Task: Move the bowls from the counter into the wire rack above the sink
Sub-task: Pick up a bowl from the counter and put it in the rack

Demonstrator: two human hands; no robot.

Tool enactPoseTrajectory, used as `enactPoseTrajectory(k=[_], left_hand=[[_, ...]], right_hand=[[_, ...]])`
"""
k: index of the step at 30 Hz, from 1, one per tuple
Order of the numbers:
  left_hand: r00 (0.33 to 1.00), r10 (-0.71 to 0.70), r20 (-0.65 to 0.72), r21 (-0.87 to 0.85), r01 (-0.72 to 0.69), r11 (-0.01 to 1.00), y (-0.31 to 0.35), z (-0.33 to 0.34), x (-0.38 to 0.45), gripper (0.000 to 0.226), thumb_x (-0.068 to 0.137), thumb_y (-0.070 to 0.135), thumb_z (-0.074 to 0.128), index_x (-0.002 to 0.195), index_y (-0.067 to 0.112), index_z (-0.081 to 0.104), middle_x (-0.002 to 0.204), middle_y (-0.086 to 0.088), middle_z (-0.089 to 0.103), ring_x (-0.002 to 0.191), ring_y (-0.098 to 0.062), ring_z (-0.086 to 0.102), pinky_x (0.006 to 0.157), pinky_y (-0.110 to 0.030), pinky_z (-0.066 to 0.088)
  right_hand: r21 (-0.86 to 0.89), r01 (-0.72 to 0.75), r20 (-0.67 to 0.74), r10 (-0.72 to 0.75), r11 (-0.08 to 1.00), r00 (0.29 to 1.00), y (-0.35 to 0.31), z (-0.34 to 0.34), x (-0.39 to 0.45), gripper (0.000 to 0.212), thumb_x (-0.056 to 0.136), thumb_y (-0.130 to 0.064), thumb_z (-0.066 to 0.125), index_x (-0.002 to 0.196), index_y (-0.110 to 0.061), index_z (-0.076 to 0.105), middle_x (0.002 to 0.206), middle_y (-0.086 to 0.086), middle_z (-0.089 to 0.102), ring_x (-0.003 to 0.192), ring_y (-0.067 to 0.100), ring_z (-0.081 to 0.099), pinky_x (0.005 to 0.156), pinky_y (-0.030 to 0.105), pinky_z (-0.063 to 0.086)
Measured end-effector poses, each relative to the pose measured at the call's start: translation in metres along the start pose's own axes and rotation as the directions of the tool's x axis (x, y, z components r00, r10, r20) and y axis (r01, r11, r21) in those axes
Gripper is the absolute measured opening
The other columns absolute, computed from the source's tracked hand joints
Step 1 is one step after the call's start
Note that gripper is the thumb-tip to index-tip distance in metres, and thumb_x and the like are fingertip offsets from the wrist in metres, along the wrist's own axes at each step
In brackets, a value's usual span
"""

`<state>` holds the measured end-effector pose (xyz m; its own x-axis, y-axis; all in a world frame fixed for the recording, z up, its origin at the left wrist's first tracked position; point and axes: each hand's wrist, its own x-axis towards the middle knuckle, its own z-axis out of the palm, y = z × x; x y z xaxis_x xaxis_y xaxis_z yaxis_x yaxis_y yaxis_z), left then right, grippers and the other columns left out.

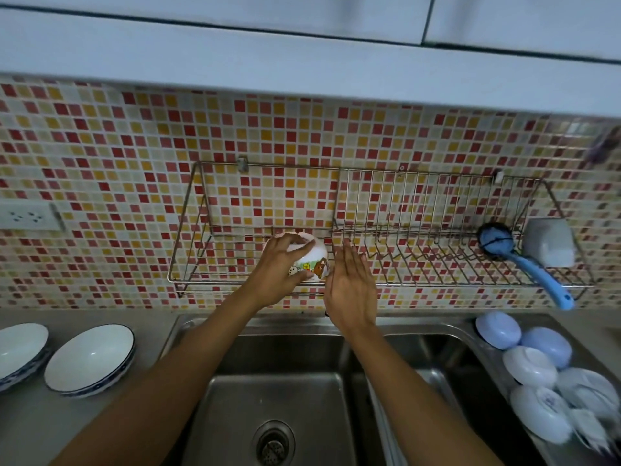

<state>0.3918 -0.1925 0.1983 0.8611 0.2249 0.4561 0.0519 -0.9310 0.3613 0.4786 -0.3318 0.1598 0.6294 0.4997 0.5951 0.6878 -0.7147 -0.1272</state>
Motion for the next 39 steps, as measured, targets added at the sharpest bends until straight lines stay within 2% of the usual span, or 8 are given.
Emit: enactPoseTrajectory(k=[7,13,17,22,28,32,35,39], left_hand=[[0.998,-0.053,0.035,-0.051,0.055,0.997,0.001,0.002,-0.012,0.053,0.088,0.007,0.059,0.139,0.017,0.046,0.140,-0.004,0.042,0.131,-0.026,0.029,0.114,-0.039,0.026],[0.995,-0.094,0.025,-0.151,0.097,0.984,0.002,0.001,-0.009,0.052,0.084,0.002,0.063,0.133,0.016,0.053,0.136,-0.002,0.046,0.129,-0.023,0.035,0.113,-0.036,0.032],[0.997,-0.075,0.004,-0.147,0.075,0.986,0.003,0.001,-0.012,0.051,0.083,0.005,0.066,0.132,0.015,0.055,0.134,-0.003,0.047,0.128,-0.021,0.039,0.111,-0.033,0.033],[0.995,-0.080,-0.063,-0.113,0.073,0.991,0.005,0.001,-0.017,0.052,0.083,0.004,0.066,0.132,0.016,0.054,0.134,-0.004,0.048,0.129,-0.021,0.039,0.112,-0.033,0.032],[0.990,-0.139,0.027,-0.088,0.141,0.986,0.003,0.004,-0.003,0.052,0.084,0.005,0.066,0.133,0.017,0.053,0.140,-0.004,0.045,0.131,-0.022,0.039,0.111,-0.031,0.033],[0.988,-0.146,0.060,-0.084,0.151,0.985,0.002,0.004,0.002,0.051,0.085,0.010,0.066,0.134,0.018,0.053,0.141,-0.004,0.044,0.130,-0.021,0.041,0.111,-0.034,0.034],[0.994,-0.110,0.002,-0.069,0.110,0.992,0.001,0.004,-0.004,0.051,0.089,0.023,0.062,0.138,0.020,0.047,0.144,-0.004,0.042,0.134,-0.022,0.036,0.114,-0.039,0.033],[0.992,-0.090,-0.092,0.057,0.096,0.994,-0.001,0.004,-0.024,0.047,0.093,0.035,0.050,0.138,0.020,0.047,0.145,-0.008,0.041,0.136,-0.026,0.033,0.110,-0.042,0.036]], right_hand=[[0.002,0.003,-0.007,-0.003,1.000,1.000,0.000,0.000,-0.003,0.053,0.099,-0.028,0.022,0.133,0.001,0.050,0.136,0.018,0.054,0.128,0.025,0.051,0.114,0.038,0.031],[-0.003,-0.001,-0.007,0.001,1.000,1.000,0.000,0.001,-0.003,0.053,0.099,-0.029,0.023,0.132,0.000,0.051,0.134,0.018,0.056,0.127,0.025,0.052,0.114,0.037,0.029],[0.001,0.013,-0.009,-0.013,1.000,1.000,0.002,0.002,-0.003,0.048,0.100,-0.028,0.030,0.132,0.000,0.052,0.133,0.018,0.057,0.127,0.025,0.053,0.115,0.037,0.028],[0.023,0.007,-0.032,-0.006,1.000,0.999,0.002,0.004,-0.006,0.047,0.102,-0.031,0.031,0.132,-0.003,0.053,0.134,0.015,0.057,0.129,0.025,0.051,0.113,0.037,0.025],[0.039,0.002,-0.049,0.000,0.999,0.999,0.001,0.006,-0.016,0.053,0.102,-0.038,0.025,0.134,-0.004,0.051,0.139,0.014,0.053,0.134,0.025,0.044,0.114,0.041,0.029],[0.035,0.017,-0.052,-0.016,0.999,0.999,0.003,0.008,-0.017,0.052,0.102,-0.040,0.030,0.135,-0.005,0.051,0.139,0.012,0.054,0.135,0.024,0.043,0.114,0.038,0.024],[0.071,0.060,-0.086,-0.054,0.996,0.995,0.006,0.009,-0.018,0.048,0.101,-0.036,0.034,0.132,-0.005,0.054,0.135,0.012,0.057,0.132,0.024,0.047,0.114,0.039,0.028],[0.157,0.186,-0.197,-0.154,0.970,0.968,0.020,0.017,-0.028,0.040,0.100,-0.030,0.039,0.127,-0.007,0.059,0.129,0.009,0.063,0.124,0.022,0.054,0.113,0.036,0.029]])
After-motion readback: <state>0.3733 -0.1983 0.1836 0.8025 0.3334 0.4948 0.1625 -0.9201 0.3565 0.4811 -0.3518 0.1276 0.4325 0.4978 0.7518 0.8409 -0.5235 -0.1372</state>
